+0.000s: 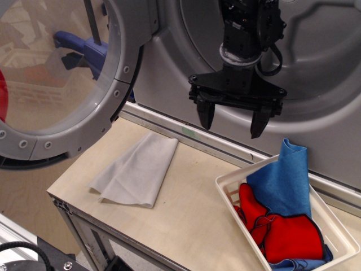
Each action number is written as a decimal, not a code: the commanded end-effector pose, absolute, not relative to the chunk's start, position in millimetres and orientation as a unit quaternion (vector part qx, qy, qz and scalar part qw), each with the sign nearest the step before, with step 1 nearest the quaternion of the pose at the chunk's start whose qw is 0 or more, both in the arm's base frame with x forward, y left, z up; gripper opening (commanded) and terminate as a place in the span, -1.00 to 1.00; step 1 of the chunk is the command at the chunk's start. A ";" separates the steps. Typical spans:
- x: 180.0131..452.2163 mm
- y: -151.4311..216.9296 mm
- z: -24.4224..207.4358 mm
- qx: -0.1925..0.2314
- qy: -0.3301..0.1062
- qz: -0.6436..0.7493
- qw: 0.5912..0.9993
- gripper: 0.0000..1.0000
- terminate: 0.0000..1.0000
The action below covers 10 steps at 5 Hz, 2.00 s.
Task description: Put clothes in laundry machine
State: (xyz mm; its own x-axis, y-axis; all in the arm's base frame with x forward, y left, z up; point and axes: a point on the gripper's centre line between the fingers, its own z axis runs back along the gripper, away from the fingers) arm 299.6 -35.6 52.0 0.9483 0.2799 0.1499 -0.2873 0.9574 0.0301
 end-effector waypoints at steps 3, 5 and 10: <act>279.0 -76.6 32.7 0.003 -0.053 0.215 0.975 1.00 -1.00; 268.5 -101.5 7.9 -0.025 -0.032 0.256 0.966 1.00 -1.00; 274.4 -107.5 -28.5 -0.012 -0.037 0.265 0.964 1.00 -1.00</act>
State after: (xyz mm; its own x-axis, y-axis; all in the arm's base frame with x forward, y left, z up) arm 264.5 -103.1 -40.7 0.8576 0.5130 0.0364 -0.5132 0.8583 -0.0040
